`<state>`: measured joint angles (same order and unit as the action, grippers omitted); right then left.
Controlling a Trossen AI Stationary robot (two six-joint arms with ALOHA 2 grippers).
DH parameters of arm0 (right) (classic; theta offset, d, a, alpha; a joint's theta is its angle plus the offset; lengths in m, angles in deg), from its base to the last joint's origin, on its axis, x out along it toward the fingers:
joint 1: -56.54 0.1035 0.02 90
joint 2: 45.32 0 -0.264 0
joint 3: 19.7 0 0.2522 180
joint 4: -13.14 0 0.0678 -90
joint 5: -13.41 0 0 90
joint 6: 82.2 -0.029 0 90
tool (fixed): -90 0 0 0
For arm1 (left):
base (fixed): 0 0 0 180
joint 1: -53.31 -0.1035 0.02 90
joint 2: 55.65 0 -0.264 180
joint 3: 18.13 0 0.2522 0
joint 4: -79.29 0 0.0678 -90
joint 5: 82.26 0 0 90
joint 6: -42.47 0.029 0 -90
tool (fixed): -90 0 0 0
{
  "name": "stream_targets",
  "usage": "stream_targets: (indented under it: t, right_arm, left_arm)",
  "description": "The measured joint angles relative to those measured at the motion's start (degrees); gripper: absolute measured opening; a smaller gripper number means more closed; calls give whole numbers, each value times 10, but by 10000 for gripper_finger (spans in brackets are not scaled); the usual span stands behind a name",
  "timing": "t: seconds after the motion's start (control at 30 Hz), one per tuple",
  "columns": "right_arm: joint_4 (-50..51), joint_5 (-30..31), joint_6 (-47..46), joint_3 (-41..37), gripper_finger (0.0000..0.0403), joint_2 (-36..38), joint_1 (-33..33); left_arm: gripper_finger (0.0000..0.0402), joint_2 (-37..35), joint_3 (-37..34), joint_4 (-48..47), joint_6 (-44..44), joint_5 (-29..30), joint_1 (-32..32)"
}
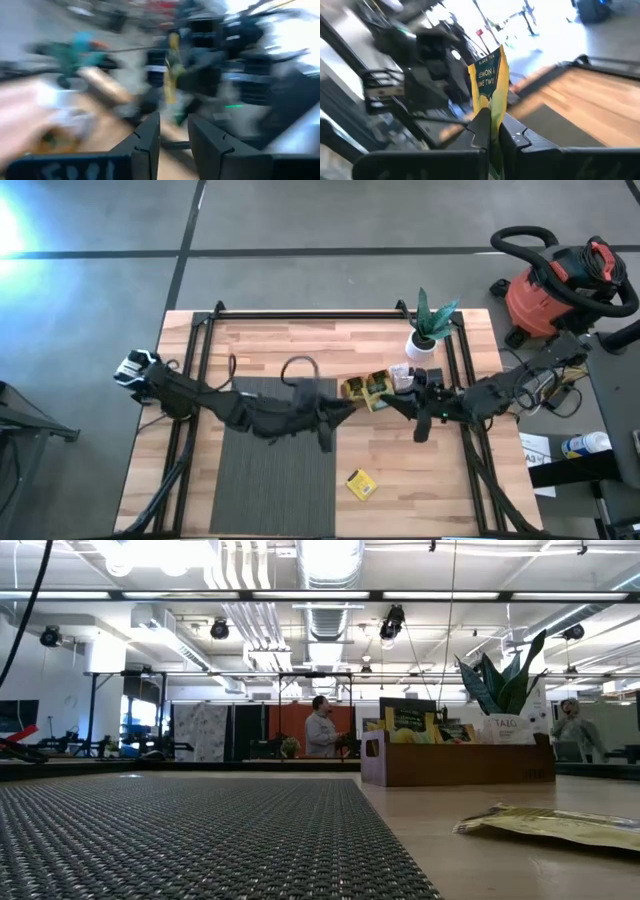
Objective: Pick & Place Tea
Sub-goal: Put the yellow tea bag into the middle section of the wooden organizer
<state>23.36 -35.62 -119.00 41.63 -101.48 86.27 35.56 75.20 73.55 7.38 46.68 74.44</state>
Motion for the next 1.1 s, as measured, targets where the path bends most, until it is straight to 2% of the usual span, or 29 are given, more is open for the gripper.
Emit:
stream_targets:
  t: [0.07,0.1,0.17,0.27,0.57,1.1]
  right_arm:
    - [-63,0,24,-9,13,-3,4]
    - [-86,0,31,-13,13,-6,4]
    - [-109,0,36,-16,13,-11,4]
    - [-112,-1,35,-17,13,-23,4]
    - [-124,-7,23,-15,13,-49,3]
    - [-134,-19,23,-14,13,-48,-5]
  left_arm:
    - [94,-16,-56,116,-6,-83,-15]
    - [94,-17,-82,172,-8,-102,-21]
    - [94,-20,-122,259,-13,-116,-29]
    - [94,-21,-153,313,-22,-118,-34]
    - [94,-20,-149,299,-12,-119,-37]
    - [89,30,-100,286,-5,-139,-55]
